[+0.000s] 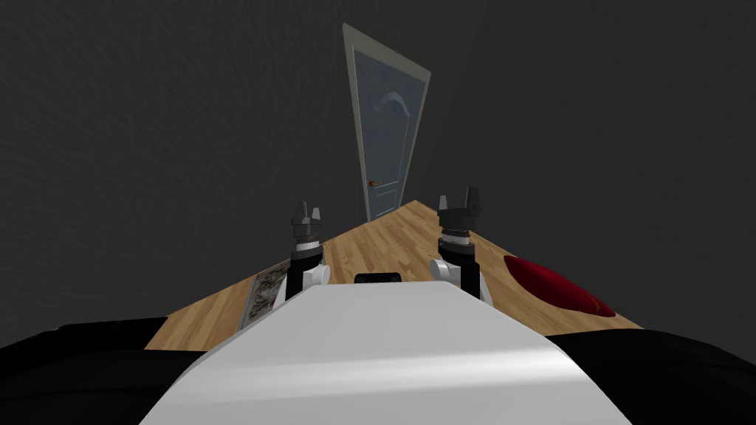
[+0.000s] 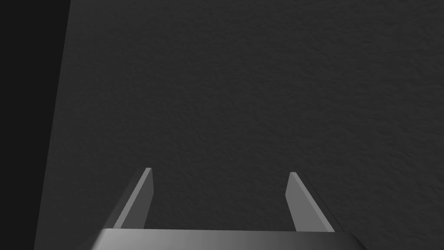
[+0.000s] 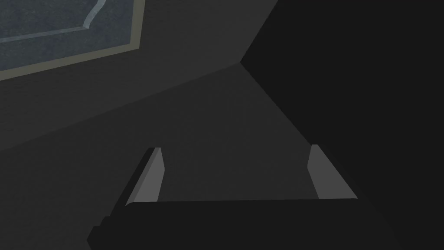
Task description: Pull the door open
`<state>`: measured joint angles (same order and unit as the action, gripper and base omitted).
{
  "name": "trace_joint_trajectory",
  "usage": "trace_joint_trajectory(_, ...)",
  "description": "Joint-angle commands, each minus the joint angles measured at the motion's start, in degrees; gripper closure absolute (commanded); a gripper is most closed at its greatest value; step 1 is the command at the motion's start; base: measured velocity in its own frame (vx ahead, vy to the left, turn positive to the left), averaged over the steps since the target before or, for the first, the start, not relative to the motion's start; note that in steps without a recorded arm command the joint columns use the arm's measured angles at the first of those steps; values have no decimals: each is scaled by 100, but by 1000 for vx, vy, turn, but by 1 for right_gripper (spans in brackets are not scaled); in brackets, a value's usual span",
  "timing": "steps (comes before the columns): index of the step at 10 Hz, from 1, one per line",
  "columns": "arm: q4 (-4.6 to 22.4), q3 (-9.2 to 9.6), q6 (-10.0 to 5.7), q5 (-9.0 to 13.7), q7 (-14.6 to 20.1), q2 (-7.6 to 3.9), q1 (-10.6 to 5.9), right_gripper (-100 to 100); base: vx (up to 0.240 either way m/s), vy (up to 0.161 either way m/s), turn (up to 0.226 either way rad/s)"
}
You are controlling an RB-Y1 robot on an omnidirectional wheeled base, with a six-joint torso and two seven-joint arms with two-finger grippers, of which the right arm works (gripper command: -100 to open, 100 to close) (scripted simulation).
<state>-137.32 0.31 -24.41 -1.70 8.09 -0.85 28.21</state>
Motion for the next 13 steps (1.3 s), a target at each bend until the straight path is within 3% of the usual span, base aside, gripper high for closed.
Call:
trace_joint_trajectory(1,167,-18,-25,7,-13,-34,-73,-100,101,-112,127)
trace_joint_trajectory(13,1679,-185,-251,66,-129,-263,-737,-100,88,-15,80)
